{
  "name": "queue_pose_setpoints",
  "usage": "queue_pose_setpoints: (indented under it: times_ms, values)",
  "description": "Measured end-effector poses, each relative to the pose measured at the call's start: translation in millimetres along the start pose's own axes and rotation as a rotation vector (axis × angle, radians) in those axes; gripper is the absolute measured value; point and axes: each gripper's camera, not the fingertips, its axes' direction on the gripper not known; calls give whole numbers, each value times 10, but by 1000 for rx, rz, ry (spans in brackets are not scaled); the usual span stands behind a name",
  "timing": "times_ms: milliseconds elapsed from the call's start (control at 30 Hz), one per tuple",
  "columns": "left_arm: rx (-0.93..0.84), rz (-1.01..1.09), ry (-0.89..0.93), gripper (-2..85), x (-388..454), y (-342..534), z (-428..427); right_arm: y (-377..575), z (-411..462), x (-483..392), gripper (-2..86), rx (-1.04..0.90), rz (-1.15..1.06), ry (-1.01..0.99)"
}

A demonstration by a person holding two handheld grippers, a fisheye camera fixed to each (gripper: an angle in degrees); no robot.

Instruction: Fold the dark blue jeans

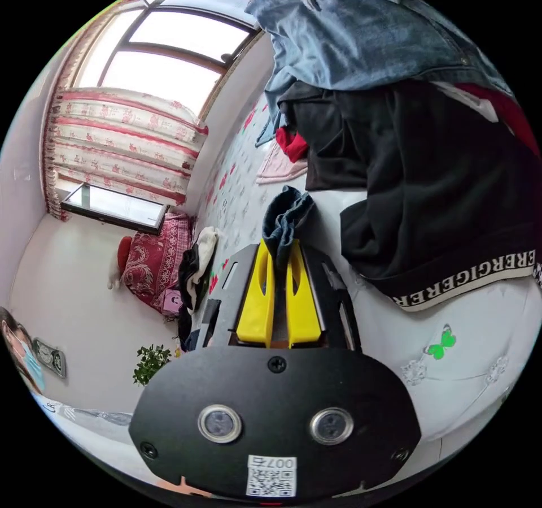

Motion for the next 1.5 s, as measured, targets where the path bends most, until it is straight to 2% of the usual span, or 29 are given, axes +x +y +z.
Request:
queue_pose_setpoints:
  times_ms: [133,233,333,533,667,833,900,1000,1167,1267,1300,1367,1433,1500]
  values:
    - [5,-80,63,15,-377,14,109,131,-587,-38,17,83,-25,157]
    - [5,-89,145,42,-583,-204,199,292,-687,143,13,36,63,243]
    - [13,-52,208,60,-646,-479,229,490,-843,219,11,115,147,116]
    - [34,-44,408,96,-901,-1409,401,646,-807,-263,10,146,92,39]
    - [-20,-121,546,133,-1244,-2019,846,769,-652,-625,10,122,69,93]
    - [-39,-228,609,136,-1697,-2468,1249,782,-618,-982,10,142,128,114]
    - [-41,-251,657,130,-1822,-2551,1324,805,-558,-1397,11,148,25,102]
    - [-59,-254,676,108,-2011,-2635,1434,1002,-243,-2387,13,93,-250,111]
    - [-78,-305,822,71,-2370,-2660,1695,2268,915,-4122,28,-103,-805,96]
    - [-60,-300,869,53,-2487,-2660,1788,3259,1839,-4498,39,-241,-1009,76]
    - [-49,-294,888,47,-2523,-2665,1800,3447,2053,-4504,41,-282,-1033,77]
    - [-29,-283,914,35,-2570,-2670,1785,4084,2971,-4398,47,-602,-1120,204]
    - [12,-233,936,19,-2604,-2682,1705,4413,3467,-4235,48,-825,-1104,282]
    - [33,-197,958,12,-2620,-2699,1647,4590,3609,-4170,50,-880,-1096,267]
